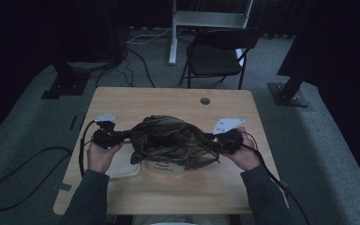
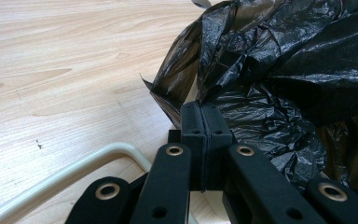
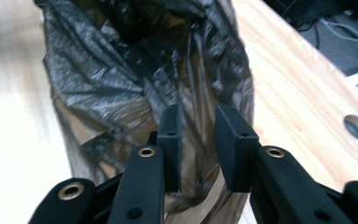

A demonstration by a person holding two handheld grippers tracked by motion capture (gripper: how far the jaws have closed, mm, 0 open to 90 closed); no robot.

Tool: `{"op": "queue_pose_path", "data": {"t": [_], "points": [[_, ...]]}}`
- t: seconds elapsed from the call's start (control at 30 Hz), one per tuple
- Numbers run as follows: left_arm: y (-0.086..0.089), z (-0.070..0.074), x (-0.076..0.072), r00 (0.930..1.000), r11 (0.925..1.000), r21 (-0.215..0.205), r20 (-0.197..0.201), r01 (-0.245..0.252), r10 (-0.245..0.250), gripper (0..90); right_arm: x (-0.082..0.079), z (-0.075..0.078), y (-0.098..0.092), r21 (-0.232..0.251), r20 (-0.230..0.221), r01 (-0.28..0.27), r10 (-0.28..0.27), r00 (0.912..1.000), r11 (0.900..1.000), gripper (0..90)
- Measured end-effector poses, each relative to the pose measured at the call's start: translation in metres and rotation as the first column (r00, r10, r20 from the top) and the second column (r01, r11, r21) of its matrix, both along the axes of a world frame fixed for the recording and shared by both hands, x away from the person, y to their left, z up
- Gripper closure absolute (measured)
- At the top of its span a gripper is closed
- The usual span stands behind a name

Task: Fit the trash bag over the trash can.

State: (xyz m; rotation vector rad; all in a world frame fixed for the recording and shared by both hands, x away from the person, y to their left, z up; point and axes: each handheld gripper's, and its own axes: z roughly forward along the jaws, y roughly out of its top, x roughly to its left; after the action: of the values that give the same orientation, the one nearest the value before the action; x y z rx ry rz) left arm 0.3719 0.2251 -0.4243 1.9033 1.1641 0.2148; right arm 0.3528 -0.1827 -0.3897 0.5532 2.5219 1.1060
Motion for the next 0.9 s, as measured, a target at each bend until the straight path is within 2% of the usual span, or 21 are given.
{"op": "queue_pose_path", "data": {"t": [0.27, 0.53, 0.57, 0.9], "points": [[-0.005, 0.005, 0.002, 0.9998, 0.9997, 0.017, 0.01, 0.016, -0.016, 90.0, 0.011, 0.003, 0.009, 0.017, 0.013, 0.027, -0.028, 0.9995, 0.999, 68.5], [-0.012, 0.007, 0.005, 0.9993, 0.9991, 0.027, 0.017, 0.032, -0.033, 90.0, 0.023, -0.003, 0.019, 0.021, -0.016, 0.063, -0.062, 0.9979, 0.998, 64.8], [-0.014, 0.007, 0.007, 0.9992, 0.999, 0.028, 0.018, 0.035, -0.036, 90.0, 0.027, -0.005, 0.02, 0.02, -0.023, 0.081, -0.081, 0.9964, 0.996, 64.2], [-0.02, 0.003, 0.014, 0.999, 0.9991, 0.018, 0.018, 0.039, -0.04, 90.0, 0.043, -0.012, 0.023, 0.025, -0.047, 0.131, -0.13, 0.9905, 0.991, 64.8]]}}
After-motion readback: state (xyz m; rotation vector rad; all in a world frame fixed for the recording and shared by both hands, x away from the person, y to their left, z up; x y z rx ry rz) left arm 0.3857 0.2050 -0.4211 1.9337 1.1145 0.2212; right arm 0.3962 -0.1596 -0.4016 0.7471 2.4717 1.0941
